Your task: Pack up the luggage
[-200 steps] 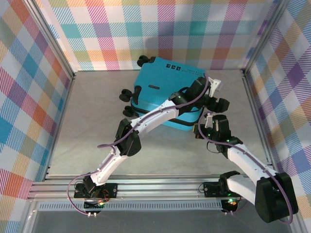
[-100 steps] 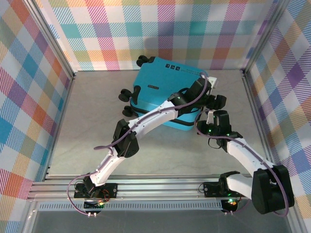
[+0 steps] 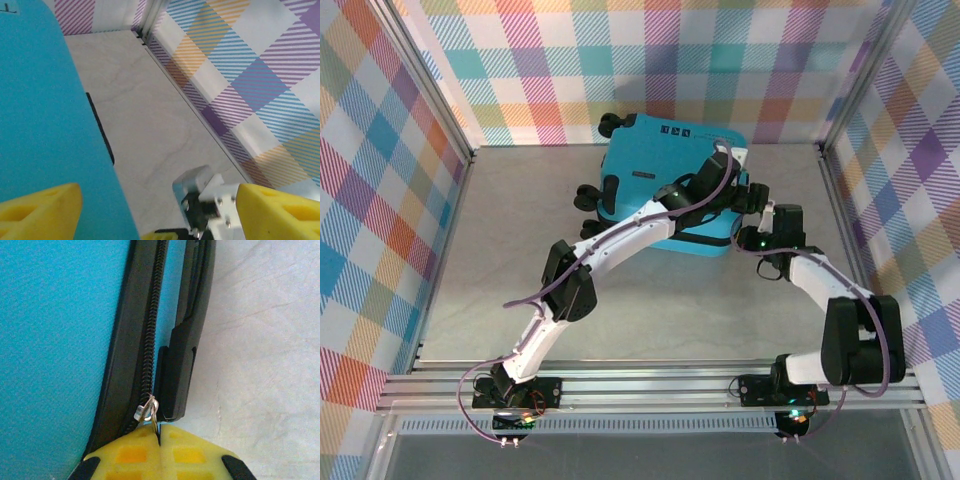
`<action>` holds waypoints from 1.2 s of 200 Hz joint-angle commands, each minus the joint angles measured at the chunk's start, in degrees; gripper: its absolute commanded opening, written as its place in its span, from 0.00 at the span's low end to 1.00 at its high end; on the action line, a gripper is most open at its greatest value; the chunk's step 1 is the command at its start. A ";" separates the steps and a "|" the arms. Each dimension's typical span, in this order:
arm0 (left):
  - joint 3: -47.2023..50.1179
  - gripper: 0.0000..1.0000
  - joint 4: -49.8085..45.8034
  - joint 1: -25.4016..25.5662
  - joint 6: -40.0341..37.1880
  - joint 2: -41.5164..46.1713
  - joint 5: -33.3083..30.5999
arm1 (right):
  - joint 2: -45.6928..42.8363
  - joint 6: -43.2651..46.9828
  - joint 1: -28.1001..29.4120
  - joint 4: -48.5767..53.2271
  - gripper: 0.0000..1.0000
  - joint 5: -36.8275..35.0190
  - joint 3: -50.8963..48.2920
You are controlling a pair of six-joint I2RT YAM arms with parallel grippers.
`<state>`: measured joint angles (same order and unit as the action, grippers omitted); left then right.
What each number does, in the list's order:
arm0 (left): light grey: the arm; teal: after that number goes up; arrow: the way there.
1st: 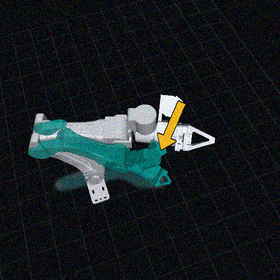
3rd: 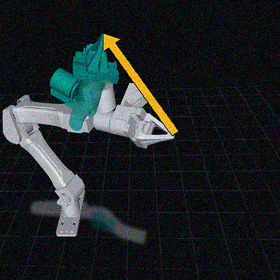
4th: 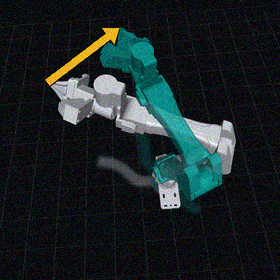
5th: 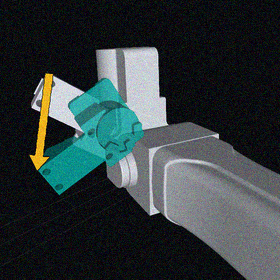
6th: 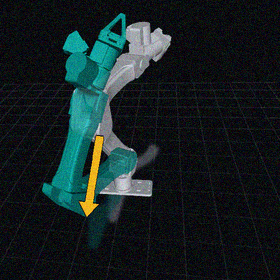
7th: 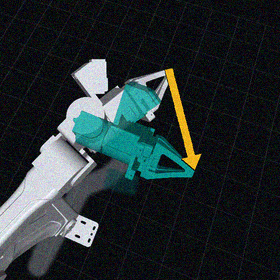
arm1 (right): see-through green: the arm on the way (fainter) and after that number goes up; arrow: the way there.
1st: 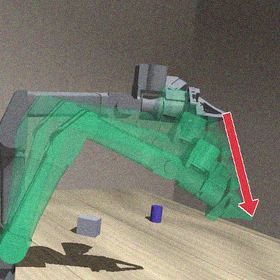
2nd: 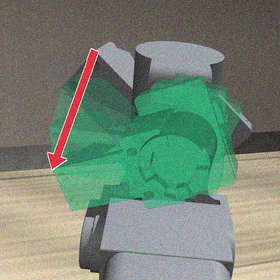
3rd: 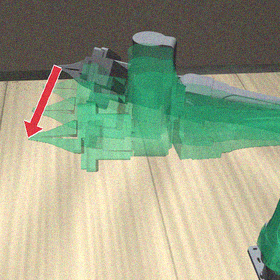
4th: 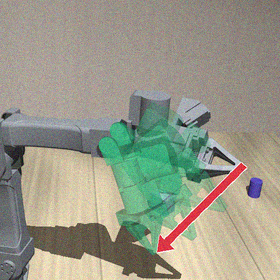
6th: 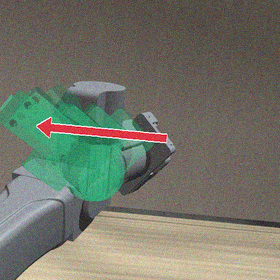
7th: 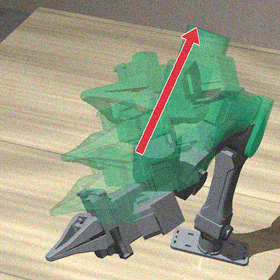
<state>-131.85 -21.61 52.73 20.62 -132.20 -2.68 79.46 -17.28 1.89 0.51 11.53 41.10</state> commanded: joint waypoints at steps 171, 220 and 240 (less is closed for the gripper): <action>10.19 0.76 -13.39 -2.86 2.22 -0.78 1.35 | 16.94 22.02 -12.04 -15.87 0.00 22.99 17.05; 11.32 0.75 -13.36 -3.48 2.23 0.08 1.39 | 23.37 24.51 -12.31 -19.16 0.00 21.02 21.92; 11.51 0.74 -13.72 -3.68 2.14 -0.05 1.14 | 24.92 19.97 -12.61 -22.74 0.00 22.65 22.73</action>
<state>-124.95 -17.65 49.58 20.16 -128.44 -2.44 103.66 5.30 -8.36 -8.62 35.11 59.16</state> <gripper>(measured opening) 0.749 0.054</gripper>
